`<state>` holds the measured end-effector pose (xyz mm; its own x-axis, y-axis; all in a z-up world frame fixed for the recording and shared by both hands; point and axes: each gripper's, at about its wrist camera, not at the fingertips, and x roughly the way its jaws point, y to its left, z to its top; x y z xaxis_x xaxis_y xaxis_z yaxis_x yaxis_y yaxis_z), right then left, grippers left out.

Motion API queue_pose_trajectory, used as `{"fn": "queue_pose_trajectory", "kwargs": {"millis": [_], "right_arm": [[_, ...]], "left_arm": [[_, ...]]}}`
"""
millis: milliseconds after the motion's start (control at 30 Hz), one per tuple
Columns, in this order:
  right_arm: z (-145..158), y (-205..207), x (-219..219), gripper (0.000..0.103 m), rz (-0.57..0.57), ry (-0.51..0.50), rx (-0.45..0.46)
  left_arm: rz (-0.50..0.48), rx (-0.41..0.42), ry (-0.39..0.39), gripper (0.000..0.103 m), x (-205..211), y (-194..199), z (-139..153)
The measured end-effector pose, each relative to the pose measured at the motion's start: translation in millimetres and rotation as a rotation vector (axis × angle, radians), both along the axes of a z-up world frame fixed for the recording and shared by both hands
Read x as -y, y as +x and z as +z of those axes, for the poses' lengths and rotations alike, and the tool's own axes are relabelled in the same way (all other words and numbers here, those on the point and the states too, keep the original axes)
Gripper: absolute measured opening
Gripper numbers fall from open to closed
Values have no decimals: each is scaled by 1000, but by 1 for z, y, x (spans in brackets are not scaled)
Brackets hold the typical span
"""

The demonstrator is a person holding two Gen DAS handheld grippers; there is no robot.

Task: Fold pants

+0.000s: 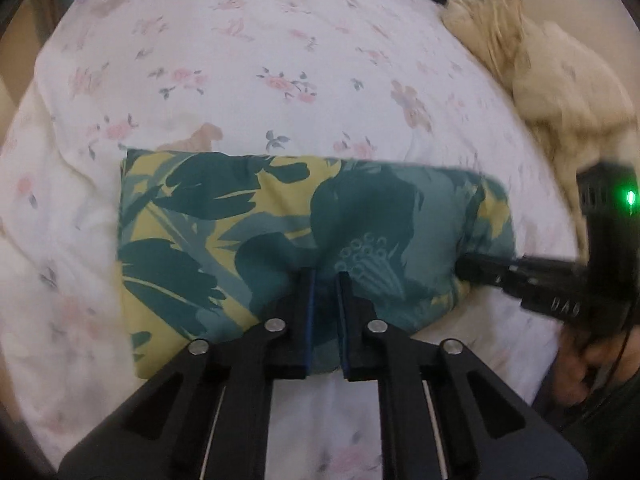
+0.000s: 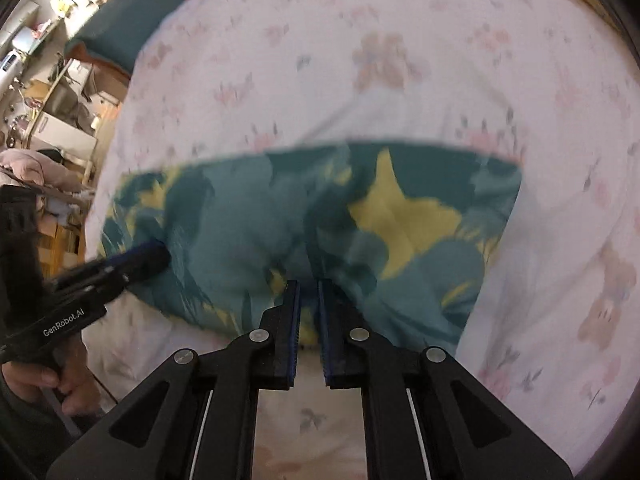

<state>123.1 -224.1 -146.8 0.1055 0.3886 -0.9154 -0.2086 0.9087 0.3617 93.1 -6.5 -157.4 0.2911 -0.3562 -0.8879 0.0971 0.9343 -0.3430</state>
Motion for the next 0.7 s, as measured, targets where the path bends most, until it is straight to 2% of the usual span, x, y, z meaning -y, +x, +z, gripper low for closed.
{"fn": "queue_pose_trajectory", "kwargs": {"millis": [67,133,200,233,267,300,333,367,400,467,500,600,633,700], "right_arm": [[3,-4,-2,8,7,-22,3],[18,-4,0,13,-1,-19,21],[40,-7,4,13,-26,62,92],[50,-7,5,13,-40,107,131],[54,-5,3,13,-44,120,160],[56,-3,-4,13,-42,106,196],[52,-1,-8,13,-33,94,199],[42,2,-12,13,-17,81,175],[28,6,-16,7,-10,44,131],[10,4,-7,3,-29,-1,99],[8,2,-1,0,-46,-9,98],[7,0,26,0,-122,-81,78],[3,1,33,0,-138,-94,57],[-8,3,53,0,-183,-44,-34]], "left_arm": [[27,-16,-5,8,-8,2,9],[88,3,-39,8,-24,2,23],[142,99,13,8,-40,2,40],[176,103,61,7,-45,5,40],[203,84,52,4,-49,3,36],[247,17,-25,3,-56,7,25],[261,-18,-32,3,-57,8,17],[256,-23,5,3,-55,7,11],[246,-22,38,4,-52,4,6],[264,-59,94,4,-50,-3,-6],[279,-80,118,9,-55,-7,-11],[317,-71,196,9,-64,-12,-16],[332,-76,185,9,-70,-13,-18],[349,-81,160,8,-78,-16,-17]]}}
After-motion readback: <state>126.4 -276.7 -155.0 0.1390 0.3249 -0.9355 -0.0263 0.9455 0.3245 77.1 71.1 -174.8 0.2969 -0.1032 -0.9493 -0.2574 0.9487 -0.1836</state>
